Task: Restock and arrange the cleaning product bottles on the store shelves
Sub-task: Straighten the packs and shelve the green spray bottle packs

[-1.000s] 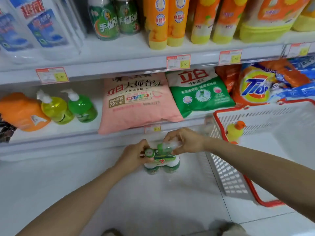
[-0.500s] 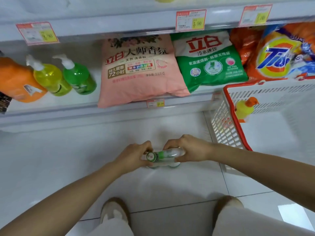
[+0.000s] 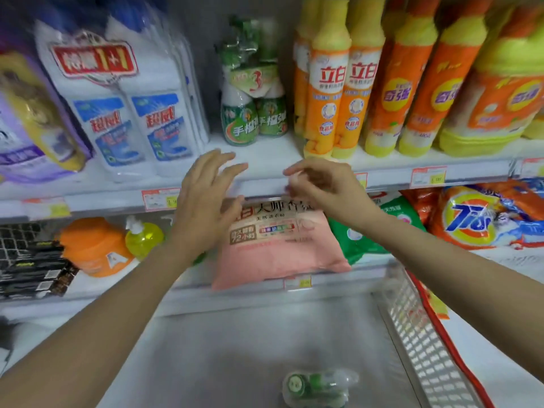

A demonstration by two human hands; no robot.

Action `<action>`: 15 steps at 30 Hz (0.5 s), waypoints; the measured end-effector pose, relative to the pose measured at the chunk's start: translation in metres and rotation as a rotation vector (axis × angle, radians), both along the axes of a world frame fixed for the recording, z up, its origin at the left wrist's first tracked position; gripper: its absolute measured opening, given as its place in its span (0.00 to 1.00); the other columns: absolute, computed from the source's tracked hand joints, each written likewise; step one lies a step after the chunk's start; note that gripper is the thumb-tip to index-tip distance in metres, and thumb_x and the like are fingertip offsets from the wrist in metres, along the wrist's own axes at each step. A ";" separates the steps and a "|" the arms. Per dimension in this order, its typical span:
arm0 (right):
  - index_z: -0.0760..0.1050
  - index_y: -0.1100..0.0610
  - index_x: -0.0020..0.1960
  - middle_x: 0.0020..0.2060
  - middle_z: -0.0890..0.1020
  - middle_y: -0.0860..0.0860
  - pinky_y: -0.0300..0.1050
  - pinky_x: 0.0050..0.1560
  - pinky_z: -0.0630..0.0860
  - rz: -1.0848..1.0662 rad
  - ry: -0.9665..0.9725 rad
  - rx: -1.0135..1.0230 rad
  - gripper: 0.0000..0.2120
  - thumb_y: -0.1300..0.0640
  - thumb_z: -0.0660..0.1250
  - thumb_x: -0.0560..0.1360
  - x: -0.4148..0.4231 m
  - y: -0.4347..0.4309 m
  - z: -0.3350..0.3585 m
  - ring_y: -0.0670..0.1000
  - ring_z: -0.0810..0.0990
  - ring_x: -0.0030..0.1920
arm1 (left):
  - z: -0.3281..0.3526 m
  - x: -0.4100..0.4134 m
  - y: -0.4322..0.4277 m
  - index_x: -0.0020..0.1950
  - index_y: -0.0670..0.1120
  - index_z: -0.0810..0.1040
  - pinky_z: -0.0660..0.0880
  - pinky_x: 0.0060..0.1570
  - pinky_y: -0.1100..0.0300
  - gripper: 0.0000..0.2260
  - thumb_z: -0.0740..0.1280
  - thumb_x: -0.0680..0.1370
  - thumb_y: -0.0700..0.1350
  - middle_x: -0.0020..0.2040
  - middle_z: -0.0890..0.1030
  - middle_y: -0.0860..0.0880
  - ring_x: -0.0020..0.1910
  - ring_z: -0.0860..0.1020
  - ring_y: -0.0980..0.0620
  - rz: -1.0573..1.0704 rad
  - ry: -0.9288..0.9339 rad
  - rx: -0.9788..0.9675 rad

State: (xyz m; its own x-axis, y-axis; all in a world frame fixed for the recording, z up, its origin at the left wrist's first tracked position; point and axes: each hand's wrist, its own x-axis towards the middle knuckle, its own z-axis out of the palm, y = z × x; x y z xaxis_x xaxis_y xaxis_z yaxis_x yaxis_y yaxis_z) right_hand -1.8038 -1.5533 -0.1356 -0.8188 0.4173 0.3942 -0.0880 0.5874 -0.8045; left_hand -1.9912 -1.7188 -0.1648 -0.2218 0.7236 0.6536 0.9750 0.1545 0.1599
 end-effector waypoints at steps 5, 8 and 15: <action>0.70 0.60 0.67 0.58 0.79 0.54 0.53 0.63 0.76 -0.171 0.085 0.024 0.21 0.54 0.69 0.78 -0.091 0.014 0.046 0.51 0.78 0.60 | 0.015 -0.049 0.009 0.78 0.51 0.61 0.45 0.77 0.44 0.30 0.54 0.77 0.59 0.79 0.60 0.44 0.79 0.52 0.42 0.087 0.028 -0.210; 0.63 0.62 0.71 0.65 0.72 0.58 0.56 0.69 0.70 -0.300 0.022 0.025 0.32 0.50 0.72 0.74 -0.134 0.031 0.054 0.56 0.71 0.67 | -0.001 -0.061 0.011 0.79 0.50 0.60 0.41 0.76 0.43 0.30 0.54 0.78 0.61 0.78 0.61 0.43 0.79 0.53 0.42 0.097 0.165 -0.326; 0.51 0.60 0.78 0.71 0.68 0.53 0.40 0.71 0.61 -0.368 -0.063 -0.228 0.39 0.54 0.71 0.77 -0.182 0.048 0.072 0.51 0.66 0.72 | -0.015 -0.069 0.014 0.78 0.49 0.63 0.43 0.76 0.43 0.30 0.55 0.78 0.60 0.78 0.63 0.44 0.78 0.57 0.43 0.108 0.234 -0.240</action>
